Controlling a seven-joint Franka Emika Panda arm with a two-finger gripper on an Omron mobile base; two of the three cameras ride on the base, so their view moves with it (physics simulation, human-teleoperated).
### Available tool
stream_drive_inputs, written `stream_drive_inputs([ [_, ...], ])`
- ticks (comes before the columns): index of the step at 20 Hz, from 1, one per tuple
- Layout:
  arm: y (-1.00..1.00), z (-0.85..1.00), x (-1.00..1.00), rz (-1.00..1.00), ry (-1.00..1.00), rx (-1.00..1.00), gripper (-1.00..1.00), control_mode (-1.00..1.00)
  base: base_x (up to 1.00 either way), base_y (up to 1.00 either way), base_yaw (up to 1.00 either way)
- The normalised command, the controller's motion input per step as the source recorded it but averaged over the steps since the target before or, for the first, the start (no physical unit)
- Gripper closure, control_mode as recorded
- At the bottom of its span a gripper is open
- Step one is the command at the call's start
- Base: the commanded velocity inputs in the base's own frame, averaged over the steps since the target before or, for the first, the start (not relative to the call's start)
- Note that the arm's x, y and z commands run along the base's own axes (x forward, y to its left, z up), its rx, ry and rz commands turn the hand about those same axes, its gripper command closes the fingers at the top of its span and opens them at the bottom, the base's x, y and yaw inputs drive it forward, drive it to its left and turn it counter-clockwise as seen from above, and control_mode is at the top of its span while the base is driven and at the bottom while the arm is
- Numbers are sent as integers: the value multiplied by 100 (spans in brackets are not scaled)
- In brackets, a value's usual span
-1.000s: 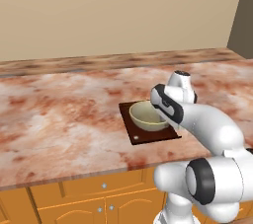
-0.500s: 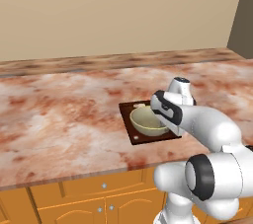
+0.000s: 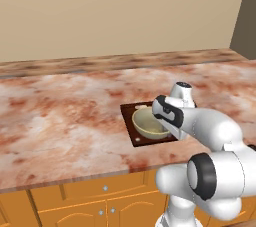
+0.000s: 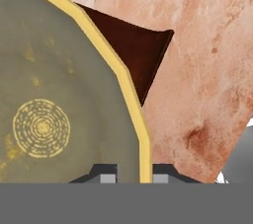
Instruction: Place the two vegetables and bowl onto the tray for setting up a vegetable dip station.
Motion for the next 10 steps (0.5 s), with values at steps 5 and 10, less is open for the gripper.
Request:
stream_drive_inputs([
  [5,-1,0,0,0,0,0,100,-100,0,0,0],
  [10,0,0,5,0,0,0,-100,-100,0,0,0],
])
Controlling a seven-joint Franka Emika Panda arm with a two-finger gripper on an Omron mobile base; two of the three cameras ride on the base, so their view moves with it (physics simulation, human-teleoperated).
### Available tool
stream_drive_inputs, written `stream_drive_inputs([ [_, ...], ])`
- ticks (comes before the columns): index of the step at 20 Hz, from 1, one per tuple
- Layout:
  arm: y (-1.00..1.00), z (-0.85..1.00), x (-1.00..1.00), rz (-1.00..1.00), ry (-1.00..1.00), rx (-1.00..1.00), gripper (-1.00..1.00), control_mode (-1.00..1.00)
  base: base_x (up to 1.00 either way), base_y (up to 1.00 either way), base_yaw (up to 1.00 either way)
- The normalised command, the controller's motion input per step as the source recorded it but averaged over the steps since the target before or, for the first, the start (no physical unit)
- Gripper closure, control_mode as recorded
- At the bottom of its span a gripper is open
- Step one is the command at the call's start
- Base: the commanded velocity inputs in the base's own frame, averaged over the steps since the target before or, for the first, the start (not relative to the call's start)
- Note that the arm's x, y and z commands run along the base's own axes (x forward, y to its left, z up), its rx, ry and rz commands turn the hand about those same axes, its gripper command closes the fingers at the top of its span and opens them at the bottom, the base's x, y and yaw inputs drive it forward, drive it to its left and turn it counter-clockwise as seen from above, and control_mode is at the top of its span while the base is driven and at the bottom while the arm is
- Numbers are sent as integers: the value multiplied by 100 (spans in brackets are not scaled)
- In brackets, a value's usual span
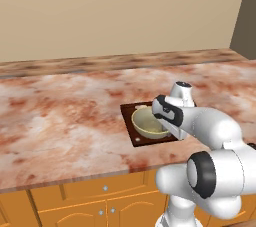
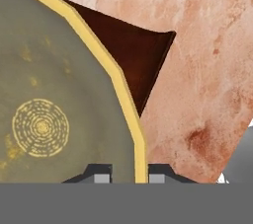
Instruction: Place the two vegetables and bowl onto the tray for setting up a vegetable dip station.
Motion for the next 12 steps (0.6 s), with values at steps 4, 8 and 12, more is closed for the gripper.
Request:
stream_drive_inputs([
  [4,0,0,0,0,0,0,-100,-100,0,0,0],
  [8,0,0,0,0,0,0,-100,-100,0,0,0],
  [12,-2,18,0,0,0,0,-100,-100,0,0,0],
])
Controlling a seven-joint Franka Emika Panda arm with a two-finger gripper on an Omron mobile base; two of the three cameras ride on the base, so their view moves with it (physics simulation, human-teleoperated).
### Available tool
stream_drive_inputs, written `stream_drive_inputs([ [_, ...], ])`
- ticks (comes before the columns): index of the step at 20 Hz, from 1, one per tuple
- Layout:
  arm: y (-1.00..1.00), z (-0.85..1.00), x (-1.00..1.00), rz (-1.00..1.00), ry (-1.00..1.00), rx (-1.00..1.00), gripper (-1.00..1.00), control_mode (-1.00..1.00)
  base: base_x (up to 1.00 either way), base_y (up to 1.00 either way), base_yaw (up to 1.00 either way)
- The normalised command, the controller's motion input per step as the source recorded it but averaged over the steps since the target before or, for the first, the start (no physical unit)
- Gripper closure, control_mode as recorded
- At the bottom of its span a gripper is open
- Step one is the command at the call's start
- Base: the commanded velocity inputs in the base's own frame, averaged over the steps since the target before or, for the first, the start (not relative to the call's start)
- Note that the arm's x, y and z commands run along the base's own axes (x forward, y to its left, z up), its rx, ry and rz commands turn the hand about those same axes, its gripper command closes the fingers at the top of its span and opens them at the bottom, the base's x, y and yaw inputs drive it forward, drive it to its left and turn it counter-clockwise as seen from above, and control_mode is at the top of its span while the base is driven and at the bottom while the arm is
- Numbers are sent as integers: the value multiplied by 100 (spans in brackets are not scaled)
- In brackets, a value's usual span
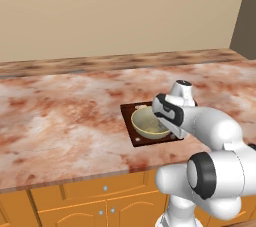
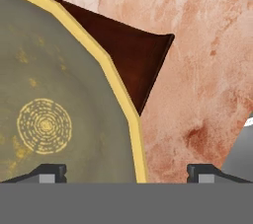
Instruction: Place the two vegetables and bowl onto the tray for setting up a vegetable dip station.
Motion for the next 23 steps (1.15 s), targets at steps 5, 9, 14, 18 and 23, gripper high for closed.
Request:
stream_drive_inputs([
  [5,-13,39,-15,0,0,0,-100,-100,0,0,0],
  [9,-19,39,-45,0,0,0,-100,-100,0,0,0],
  [14,-19,29,-70,0,0,0,-100,-100,0,0,0],
  [18,-13,16,-86,0,0,0,-100,-100,0,0,0],
  [23,-1,14,-72,0,0,-2,-100,-100,0,0,0],
])
